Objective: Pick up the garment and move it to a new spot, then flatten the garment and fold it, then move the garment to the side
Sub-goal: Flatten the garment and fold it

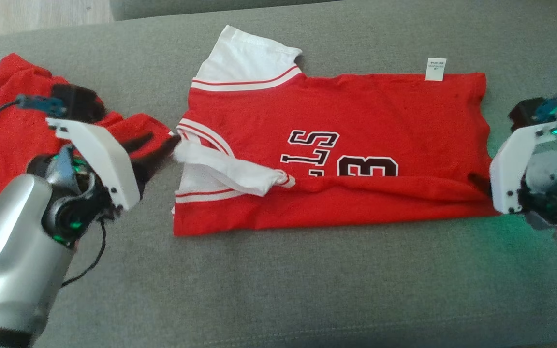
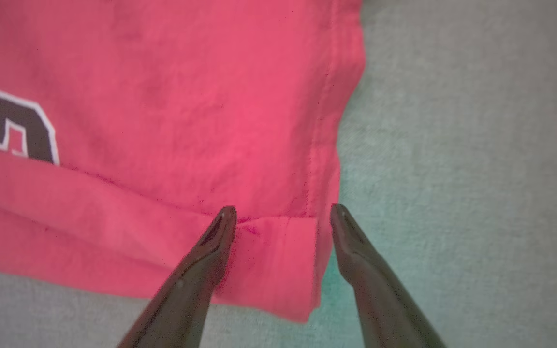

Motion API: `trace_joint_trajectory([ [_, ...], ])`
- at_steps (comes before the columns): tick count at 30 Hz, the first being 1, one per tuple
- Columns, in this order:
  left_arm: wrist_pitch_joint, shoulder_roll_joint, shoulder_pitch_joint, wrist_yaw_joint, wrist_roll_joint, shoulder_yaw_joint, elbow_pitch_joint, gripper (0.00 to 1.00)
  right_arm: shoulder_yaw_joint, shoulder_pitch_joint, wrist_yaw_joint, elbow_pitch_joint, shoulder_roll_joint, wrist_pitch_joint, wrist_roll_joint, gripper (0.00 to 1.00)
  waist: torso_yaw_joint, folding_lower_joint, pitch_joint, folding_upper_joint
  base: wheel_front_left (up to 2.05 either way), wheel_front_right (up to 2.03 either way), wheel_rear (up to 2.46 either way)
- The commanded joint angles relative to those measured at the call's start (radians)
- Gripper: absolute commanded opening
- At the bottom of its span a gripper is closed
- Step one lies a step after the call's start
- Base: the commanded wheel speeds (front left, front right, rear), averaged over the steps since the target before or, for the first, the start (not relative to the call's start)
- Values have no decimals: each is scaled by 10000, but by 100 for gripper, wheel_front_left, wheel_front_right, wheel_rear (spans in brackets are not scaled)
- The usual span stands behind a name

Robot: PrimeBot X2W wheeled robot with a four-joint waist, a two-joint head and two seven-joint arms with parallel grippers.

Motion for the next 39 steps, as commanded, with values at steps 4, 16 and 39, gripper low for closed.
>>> trace_joint_trajectory([
  [4, -2118, -279, -960, 304, 558, 991, 561, 100, -524, -506, -9, 1, 185, -1800, -518, 100, 53, -1, -134, 0, 0, 0, 0],
  [16, -6824, -1759, 581, 873, 654, 2154, 1224, 100, -1332, 1066, -9, -673, 800, -7613, -1310, 100, 220, -1, -1381, 0, 0, 0, 0],
  [39, -7541, -3743, 4875, 1192, 3719, 3204, -160, 100, -4125, 5567, -9, -3335, 3581, -10086, -4145, 100, 73, -1, -2202, 0, 0, 0, 0],
])
